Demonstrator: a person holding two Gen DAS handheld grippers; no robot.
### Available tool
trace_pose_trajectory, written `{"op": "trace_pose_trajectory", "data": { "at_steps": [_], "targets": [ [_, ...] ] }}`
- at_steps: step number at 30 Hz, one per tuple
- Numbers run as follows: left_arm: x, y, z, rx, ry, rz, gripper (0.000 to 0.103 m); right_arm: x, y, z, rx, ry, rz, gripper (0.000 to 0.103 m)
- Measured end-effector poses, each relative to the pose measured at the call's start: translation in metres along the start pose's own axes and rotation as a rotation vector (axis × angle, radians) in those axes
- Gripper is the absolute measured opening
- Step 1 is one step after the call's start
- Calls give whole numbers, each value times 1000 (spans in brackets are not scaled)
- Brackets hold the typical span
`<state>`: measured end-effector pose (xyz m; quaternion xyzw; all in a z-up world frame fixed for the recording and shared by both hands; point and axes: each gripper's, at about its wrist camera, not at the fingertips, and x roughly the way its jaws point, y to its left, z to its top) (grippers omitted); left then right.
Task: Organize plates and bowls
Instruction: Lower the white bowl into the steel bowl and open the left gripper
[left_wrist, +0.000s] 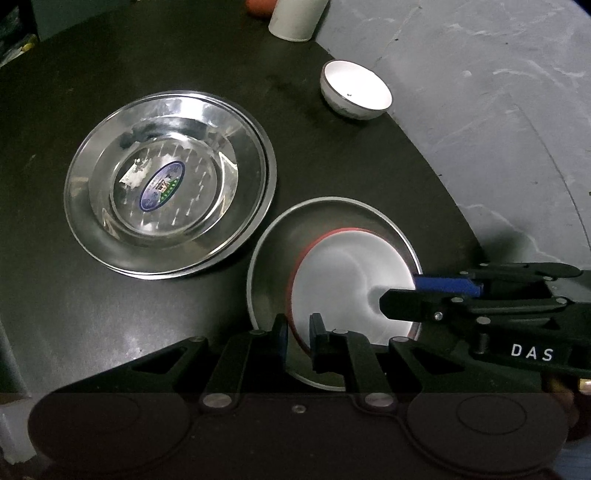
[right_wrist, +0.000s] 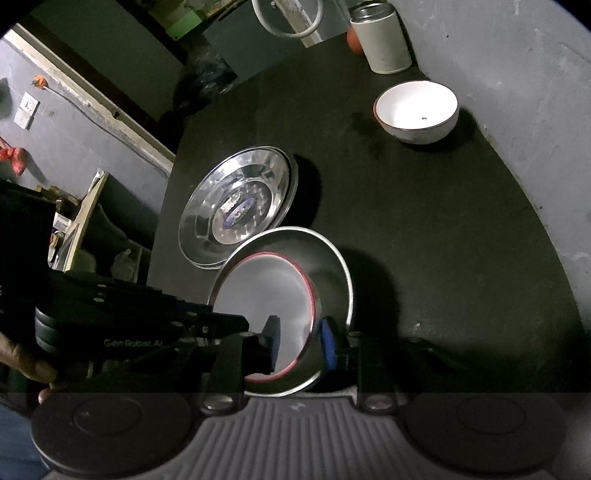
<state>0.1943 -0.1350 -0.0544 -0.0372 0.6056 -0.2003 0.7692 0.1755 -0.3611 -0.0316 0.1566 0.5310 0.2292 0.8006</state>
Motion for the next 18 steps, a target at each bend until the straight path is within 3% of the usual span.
{"op": "trace_pose_trajectory", "data": {
  "at_steps": [18],
  "targets": [
    [4,2,7,-7,4,17,13,1,-2,3,8,-9,19,37]
  ]
}}
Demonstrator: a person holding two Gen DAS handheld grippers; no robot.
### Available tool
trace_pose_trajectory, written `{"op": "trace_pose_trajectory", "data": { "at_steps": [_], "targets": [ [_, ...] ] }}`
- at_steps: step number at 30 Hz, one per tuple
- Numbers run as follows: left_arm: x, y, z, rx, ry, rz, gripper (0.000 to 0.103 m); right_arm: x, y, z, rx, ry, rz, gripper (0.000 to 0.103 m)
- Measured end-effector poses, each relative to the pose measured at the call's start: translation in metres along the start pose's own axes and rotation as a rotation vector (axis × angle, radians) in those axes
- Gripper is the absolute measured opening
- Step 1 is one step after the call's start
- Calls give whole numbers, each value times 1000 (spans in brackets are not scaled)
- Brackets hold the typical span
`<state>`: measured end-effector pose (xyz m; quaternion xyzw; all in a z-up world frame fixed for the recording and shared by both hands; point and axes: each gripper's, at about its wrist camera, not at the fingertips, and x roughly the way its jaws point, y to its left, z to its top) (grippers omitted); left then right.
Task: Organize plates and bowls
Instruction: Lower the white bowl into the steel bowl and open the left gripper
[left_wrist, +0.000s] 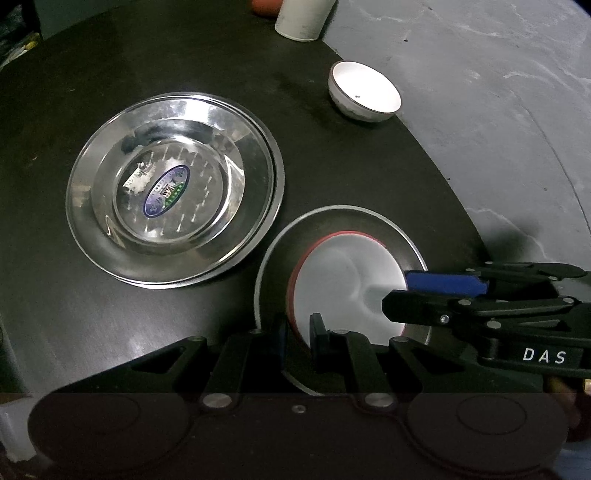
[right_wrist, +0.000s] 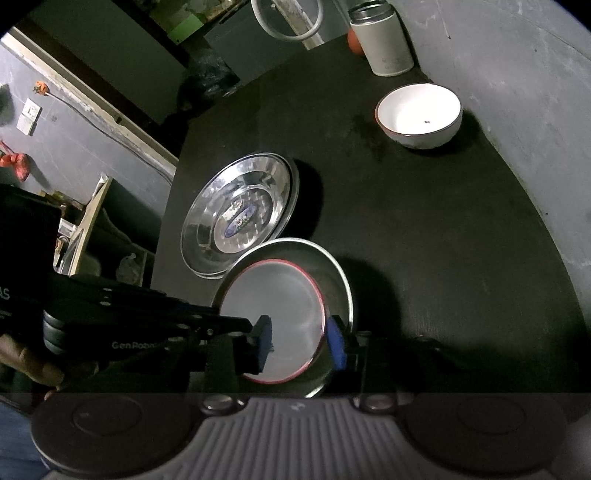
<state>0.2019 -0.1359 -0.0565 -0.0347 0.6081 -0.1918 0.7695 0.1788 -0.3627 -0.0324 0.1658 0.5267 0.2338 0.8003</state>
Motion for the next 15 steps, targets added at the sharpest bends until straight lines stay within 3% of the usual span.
{"op": "trace_pose_trajectory", "data": {
  "at_steps": [12,15],
  "targets": [
    [-3,2,8,-3,-10,13,14,-8,-3,3,10,-33,22,48],
    [-7,3,8,-6,-28,-10,21,-15,-3,4,16,-61,28,52]
  ]
}}
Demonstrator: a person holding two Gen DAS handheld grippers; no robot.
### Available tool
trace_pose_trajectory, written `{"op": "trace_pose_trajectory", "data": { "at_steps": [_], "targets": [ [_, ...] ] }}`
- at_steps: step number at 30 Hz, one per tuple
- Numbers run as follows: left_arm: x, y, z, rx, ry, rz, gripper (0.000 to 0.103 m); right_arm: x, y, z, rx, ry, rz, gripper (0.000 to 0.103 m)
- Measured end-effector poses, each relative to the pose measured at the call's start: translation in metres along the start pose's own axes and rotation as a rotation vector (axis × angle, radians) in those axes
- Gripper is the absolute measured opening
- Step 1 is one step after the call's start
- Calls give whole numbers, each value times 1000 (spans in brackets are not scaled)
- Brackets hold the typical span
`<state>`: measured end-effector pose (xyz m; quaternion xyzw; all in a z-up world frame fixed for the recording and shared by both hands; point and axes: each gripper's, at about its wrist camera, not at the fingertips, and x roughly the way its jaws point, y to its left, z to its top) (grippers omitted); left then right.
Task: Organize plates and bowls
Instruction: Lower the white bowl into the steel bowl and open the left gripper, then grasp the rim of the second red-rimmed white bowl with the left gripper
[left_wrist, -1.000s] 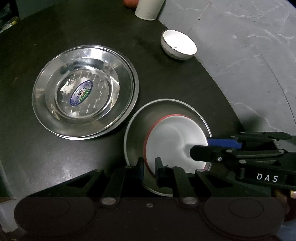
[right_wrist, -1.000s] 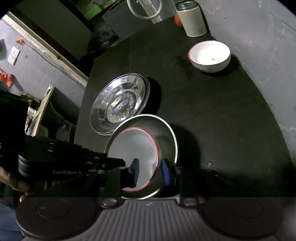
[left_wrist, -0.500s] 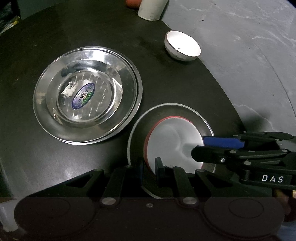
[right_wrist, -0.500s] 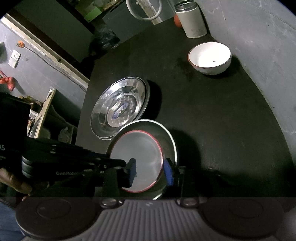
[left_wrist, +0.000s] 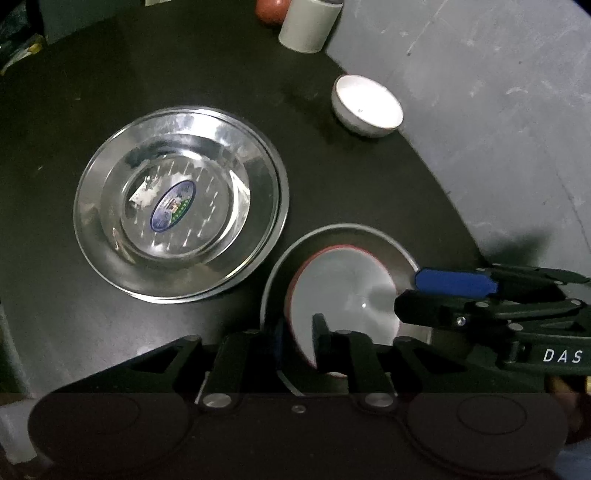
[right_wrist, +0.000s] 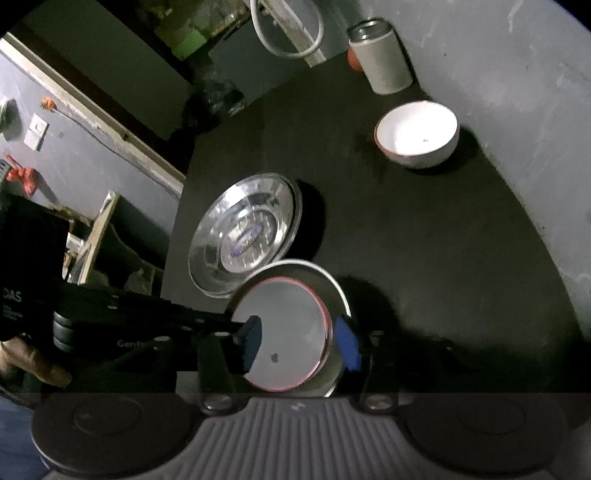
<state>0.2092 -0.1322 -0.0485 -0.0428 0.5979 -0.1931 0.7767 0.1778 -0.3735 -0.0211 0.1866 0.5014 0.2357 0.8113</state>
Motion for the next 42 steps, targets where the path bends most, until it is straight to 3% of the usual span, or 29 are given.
{"op": "trace_pose_trajectory", "data": {
  "at_steps": [1,3,7,9,10,11,17,24,31,36,42],
  "targets": [
    [-1,1,0,-2,-5,-5,22,-2,0,1,0,-9,-1,55],
    [-4,2,1,-6,-17,-15,25,-6,1,1,-5,-34,-43,72],
    [-12,3,4,-5,-54,-33,35,-13,-9,2,54,-95,-76,75],
    [-18,4,7,-14,-85,-48,50,-15,-15,2,90,-124,-101,84],
    [-21,5,9,-19,-104,-47,70,-15,-18,2,107,-137,-110,86],
    [-24,5,11,-26,-127,-40,83,-16,-21,2,129,-152,-117,88],
    [-22,12,31,-86,-167,-1,96,-9,-38,1,230,-181,-168,92],
    [-8,15,70,-101,-186,73,100,2,-50,2,325,-234,-199,102],
    [11,5,127,24,-201,127,100,18,-64,14,481,-340,-193,102],
    [35,-6,166,143,-211,112,100,31,-66,24,517,-443,-206,97],
    [59,-18,190,246,-195,79,100,45,-73,34,593,-540,-242,88]
  ]
}}
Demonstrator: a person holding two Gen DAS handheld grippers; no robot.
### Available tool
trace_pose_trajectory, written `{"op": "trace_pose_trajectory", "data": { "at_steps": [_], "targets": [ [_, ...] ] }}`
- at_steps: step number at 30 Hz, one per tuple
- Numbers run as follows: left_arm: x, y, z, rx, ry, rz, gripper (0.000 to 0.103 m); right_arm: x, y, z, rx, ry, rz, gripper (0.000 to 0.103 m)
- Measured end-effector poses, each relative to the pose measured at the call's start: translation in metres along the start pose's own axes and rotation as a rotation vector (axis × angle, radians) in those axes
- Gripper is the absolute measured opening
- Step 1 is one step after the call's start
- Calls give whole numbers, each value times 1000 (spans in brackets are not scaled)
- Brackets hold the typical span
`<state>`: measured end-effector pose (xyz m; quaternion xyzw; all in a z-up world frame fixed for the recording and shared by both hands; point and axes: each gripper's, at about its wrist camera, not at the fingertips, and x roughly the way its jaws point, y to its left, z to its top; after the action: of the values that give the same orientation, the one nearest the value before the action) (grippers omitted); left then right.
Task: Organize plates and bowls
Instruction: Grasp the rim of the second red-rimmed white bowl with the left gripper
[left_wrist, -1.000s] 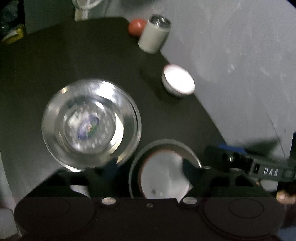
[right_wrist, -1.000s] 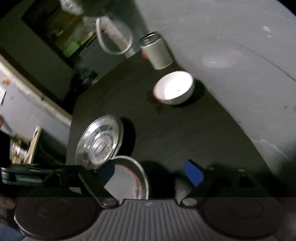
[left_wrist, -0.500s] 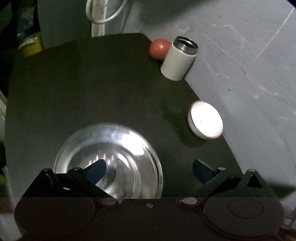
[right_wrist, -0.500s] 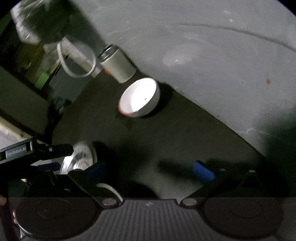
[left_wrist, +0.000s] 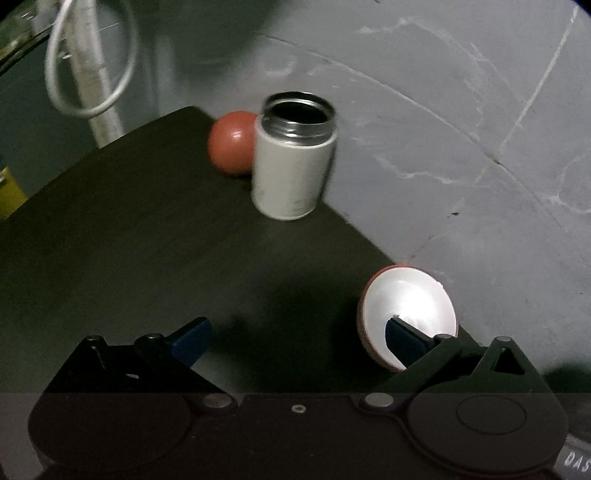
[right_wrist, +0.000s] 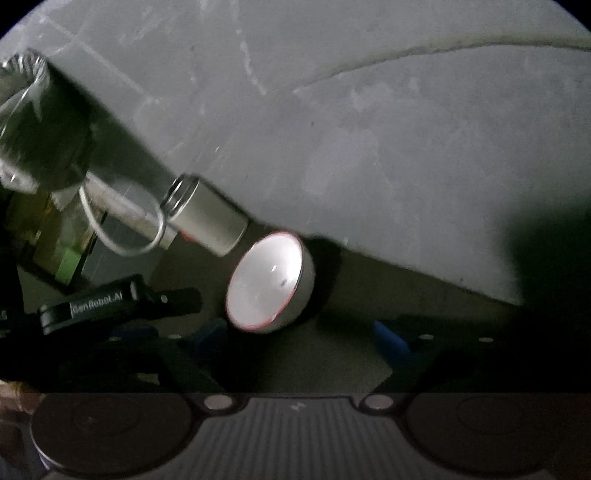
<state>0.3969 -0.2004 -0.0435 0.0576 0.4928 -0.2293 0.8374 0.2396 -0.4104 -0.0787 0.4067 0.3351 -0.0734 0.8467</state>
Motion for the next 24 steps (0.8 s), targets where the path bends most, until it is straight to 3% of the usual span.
{"op": "trace_pose_trajectory", "data": {
  "at_steps": [9,17,22,24],
  "targets": [
    [26,-6,10,42,37,-47,100,27,0,10,58,-46,-56,68],
    [37,-10,2,-4,73,-61,86,45,5,11,32,-14,-31,61],
    [40,-14,1,-20,82,-37,84,49,7,13,9,-12,-28,55],
    [42,-15,2,-30,81,-36,78,51,6,14,11,-12,-28,47]
  ]
}}
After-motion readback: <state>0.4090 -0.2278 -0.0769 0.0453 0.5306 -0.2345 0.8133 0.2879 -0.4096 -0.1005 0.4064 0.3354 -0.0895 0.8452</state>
